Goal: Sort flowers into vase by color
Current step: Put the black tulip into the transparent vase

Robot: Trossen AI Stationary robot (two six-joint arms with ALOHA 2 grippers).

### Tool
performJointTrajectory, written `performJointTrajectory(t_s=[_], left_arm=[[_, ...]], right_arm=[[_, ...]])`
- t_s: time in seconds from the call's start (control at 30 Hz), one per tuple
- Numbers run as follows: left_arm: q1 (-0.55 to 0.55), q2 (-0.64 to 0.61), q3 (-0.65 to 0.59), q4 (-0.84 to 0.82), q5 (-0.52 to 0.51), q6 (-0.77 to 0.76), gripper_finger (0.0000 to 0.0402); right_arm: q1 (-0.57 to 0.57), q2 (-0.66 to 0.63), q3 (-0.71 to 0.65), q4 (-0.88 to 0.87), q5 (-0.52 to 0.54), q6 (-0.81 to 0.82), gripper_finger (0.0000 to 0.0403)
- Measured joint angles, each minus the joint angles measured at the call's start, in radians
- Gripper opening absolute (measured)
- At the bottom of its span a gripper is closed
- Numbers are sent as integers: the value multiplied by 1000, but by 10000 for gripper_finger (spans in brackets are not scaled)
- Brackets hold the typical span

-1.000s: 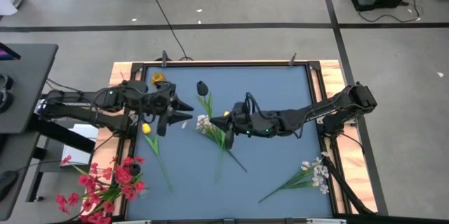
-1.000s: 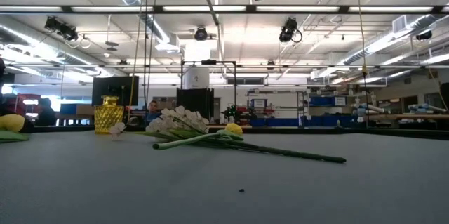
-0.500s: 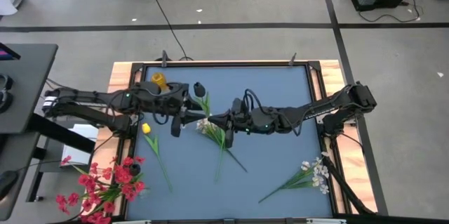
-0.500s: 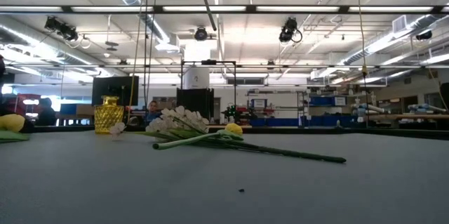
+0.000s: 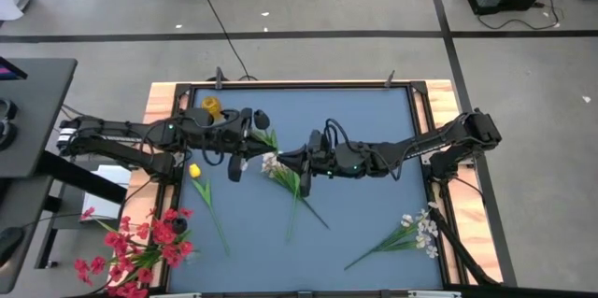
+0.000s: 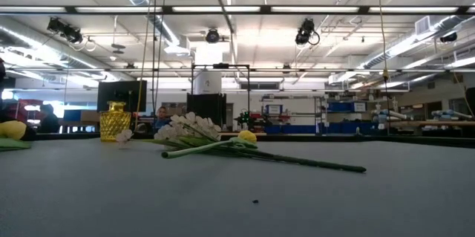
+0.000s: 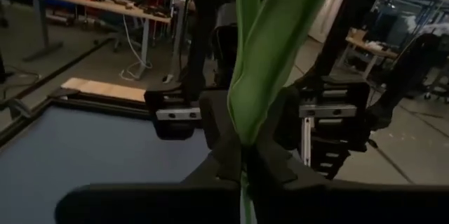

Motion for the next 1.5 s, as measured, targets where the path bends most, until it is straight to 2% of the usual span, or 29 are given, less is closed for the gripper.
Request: performJointTrajectory(t_s=[0.1, 0.27, 0.33, 0.5, 0.67, 0.8, 1.23, 1.37, 1.5], left_arm=[[0, -12, 0, -26, 15, 29, 11], [0, -42, 0, -101, 122, 41, 8], [-1, -67, 0, -158, 177, 59, 8], [-30, -143, 0, -285, 235, 61, 15], [-79, -225, 0, -353, 304, 66, 24], [-108, -313, 0, -440, 375, 159, 25], [-115, -573, 1, -889, 361, 213, 16], [-115, -639, 10, -953, 427, 296, 15], [-115, -681, 46, -996, 523, 303, 15]], right_arm=[[0, 0, 0, -3, 0, 7, 70], [0, 0, 0, -18, 9, 80, 111], [0, 0, 0, -54, 26, 131, 125], [0, 0, 0, -231, 37, 319, 148], [18, 0, -1, -380, 54, 491, 149], [48, 0, -1, -401, 120, 546, 149], [118, 5, -1, -441, 274, 774, 149], [130, 5, -1, -450, 310, 810, 148], [134, 6, -1, -452, 328, 848, 148]])
